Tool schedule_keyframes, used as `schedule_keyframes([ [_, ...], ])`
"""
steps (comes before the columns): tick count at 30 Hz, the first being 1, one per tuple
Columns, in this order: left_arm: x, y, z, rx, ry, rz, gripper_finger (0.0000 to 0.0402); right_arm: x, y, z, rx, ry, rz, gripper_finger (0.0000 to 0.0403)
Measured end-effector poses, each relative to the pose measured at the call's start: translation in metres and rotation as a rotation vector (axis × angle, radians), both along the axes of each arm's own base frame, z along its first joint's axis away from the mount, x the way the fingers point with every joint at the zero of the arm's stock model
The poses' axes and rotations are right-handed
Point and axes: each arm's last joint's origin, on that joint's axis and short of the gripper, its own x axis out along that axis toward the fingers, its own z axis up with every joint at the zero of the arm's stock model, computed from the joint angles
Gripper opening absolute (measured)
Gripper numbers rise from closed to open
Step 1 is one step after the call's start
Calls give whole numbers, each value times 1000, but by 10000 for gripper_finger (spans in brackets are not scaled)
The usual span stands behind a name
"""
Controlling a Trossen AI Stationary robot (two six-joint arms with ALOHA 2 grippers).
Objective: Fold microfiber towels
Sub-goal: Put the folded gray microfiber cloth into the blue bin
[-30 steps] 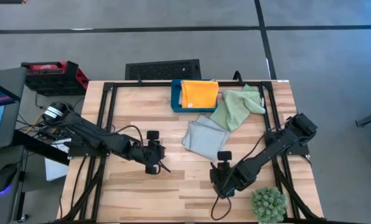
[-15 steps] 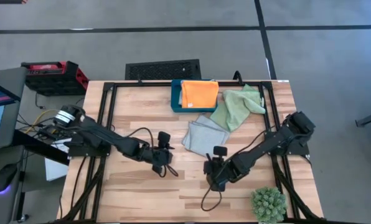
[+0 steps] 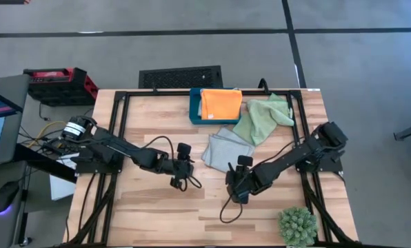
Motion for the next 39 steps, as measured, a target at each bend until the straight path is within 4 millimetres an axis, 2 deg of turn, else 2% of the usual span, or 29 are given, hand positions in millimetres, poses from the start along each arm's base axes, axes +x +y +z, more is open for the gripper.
schedule_keyframes([
  [13, 4, 0, 3, -15, -48, -4, 153, -6, -27, -27, -15, 34, -67, 192],
  [21, 6, 5, 4, -18, -63, 15, 153, -9, -30, -40, 4, -2, -72, 193],
  [27, 12, 16, 3, -28, -64, -19, 153, -10, -30, -42, 1, 0, -72, 183],
  [32, 17, 23, -2, -40, -67, -53, 153, -11, -31, -42, 1, 6, -73, 140],
  [39, 31, 27, -28, 35, -49, -96, 153, -10, -36, -42, 24, 17, -93, 34],
])
